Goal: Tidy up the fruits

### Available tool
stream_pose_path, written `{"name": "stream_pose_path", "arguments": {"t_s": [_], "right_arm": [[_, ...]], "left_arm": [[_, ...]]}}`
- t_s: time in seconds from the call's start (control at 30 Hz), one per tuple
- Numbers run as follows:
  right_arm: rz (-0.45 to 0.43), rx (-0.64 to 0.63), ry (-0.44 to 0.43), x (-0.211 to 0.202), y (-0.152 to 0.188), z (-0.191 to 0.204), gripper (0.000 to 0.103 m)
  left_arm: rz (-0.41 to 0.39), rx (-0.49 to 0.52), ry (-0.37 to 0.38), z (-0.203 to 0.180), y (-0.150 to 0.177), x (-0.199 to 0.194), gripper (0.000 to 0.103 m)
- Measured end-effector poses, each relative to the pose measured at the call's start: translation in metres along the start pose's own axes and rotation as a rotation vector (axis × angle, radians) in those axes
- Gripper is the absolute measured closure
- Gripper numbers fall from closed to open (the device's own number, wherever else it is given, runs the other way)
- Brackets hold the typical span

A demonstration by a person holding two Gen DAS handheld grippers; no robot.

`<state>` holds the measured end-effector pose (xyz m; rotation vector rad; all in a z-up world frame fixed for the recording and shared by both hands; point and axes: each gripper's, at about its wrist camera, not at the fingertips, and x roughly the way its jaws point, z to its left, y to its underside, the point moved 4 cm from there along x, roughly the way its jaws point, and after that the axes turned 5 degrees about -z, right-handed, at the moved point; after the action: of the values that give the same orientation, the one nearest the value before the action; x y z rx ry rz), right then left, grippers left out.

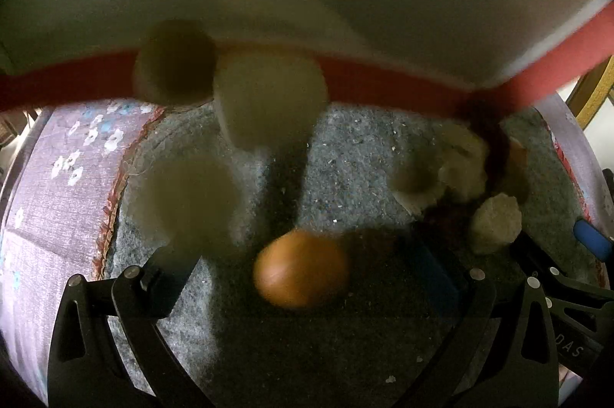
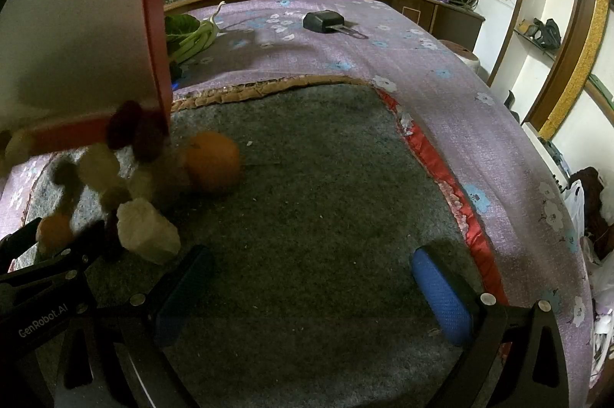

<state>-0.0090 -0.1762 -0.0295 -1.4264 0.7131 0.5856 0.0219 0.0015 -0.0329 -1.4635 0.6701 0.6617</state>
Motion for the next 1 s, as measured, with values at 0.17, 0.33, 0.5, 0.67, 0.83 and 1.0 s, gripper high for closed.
{"name": "stream_pose_path", "arguments": {"t_s": [0.17, 0.33, 0.5, 0.67, 0.83, 1.0], "right_arm": [[-0.001, 0.000, 0.000, -0.0003, -0.0004, -0.0010, 0.000], [0.000, 0.000, 0.000, 0.0002, -0.0005, -0.0008, 0.000], [-0.001, 0.000, 0.000, 0.0005, -0.0005, -0.0007, 0.000], [-0.001, 0.000, 0.000, 0.0004, -0.0005, -0.0010, 0.000], [-0.001, 0.000, 0.000, 0.0005, -0.0003, -0.0010, 0.000], [0.000, 0.000, 0.000, 0.0007, 0.0000, -0.0006, 0.000]], "left_arm": [[0.002, -0.001, 0.002, 0.0018, -0.0012, 0.0005, 0.000], [0.001, 0.000, 0.001, 0.0006, -0.0008, 0.0004, 0.000], [0.001, 0.000, 0.001, 0.0004, -0.0009, 0.0004, 0.000], [0.001, 0.000, 0.000, 0.0003, -0.0010, 0.0005, 0.000], [0.001, -0.001, 0.001, 0.0003, -0.0010, 0.0004, 0.000], [0.001, -0.001, 0.001, 0.0000, -0.0010, -0.0002, 0.000]]}}
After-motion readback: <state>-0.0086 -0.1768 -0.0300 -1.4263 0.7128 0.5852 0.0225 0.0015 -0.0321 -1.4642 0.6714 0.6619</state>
